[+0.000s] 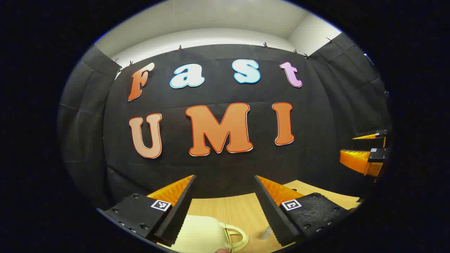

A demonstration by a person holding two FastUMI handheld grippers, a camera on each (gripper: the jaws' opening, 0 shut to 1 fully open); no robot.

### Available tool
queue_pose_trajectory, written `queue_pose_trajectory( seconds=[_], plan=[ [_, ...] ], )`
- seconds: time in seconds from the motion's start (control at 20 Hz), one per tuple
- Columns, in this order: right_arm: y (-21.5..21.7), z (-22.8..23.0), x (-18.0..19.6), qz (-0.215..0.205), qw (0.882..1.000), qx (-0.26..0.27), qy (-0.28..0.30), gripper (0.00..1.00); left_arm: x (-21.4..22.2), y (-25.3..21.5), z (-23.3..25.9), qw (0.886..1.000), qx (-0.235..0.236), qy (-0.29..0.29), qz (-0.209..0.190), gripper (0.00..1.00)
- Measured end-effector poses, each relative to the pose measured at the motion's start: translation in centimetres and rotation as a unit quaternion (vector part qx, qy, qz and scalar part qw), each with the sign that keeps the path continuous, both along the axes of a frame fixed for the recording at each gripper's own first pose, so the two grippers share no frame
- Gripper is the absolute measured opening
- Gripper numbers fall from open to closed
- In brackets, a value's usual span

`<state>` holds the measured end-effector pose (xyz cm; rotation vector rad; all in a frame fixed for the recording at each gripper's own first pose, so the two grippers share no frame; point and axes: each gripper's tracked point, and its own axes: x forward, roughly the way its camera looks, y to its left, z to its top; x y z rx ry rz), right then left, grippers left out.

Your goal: First open the suitcase, pack the skin care products into it, and then close the suitcase.

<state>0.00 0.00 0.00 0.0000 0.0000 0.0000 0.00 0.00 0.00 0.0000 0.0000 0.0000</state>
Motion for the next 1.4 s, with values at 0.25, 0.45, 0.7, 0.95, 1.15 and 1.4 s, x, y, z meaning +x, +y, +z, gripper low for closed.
queue_pose_trajectory(
  seconds=[0.25,0.45,0.7,0.95,1.15,1.4],
  plan=[
    [0.6,-1.4,-1.1,0.0,1.0,0.004,0.017,0.94,-0.4,-0.5,-0.5,1.0,0.01,-0.01,-0.002,0.98],
    [0.9,-1.4,-0.1,0.03,0.999,0.011,0.014,0.95,0.1,-1.5,-1.5,1.0,0.021,-0.004,0.009,0.98],
    [0.5,-2.6,1.1,0.046,0.999,0.013,0.014,0.95,0.4,-2.0,-1.7,0.999,0.016,-0.004,0.031,0.98],
    [0.1,-3.3,1.9,0.05,0.998,0.015,0.016,0.95,0.8,-2.2,-3.2,0.999,0.033,0.015,0.029,0.98],
    [-0.6,-3.6,2.5,0.047,0.999,0.001,0.017,0.95,1.3,-2.7,-5.0,0.998,0.056,0.033,0.017,0.98],
    [-1.7,-3.6,3.2,0.043,0.999,0.002,0.014,0.95,1.6,-4.2,-11.0,0.988,0.126,0.088,-0.016,0.98]
  ],
)
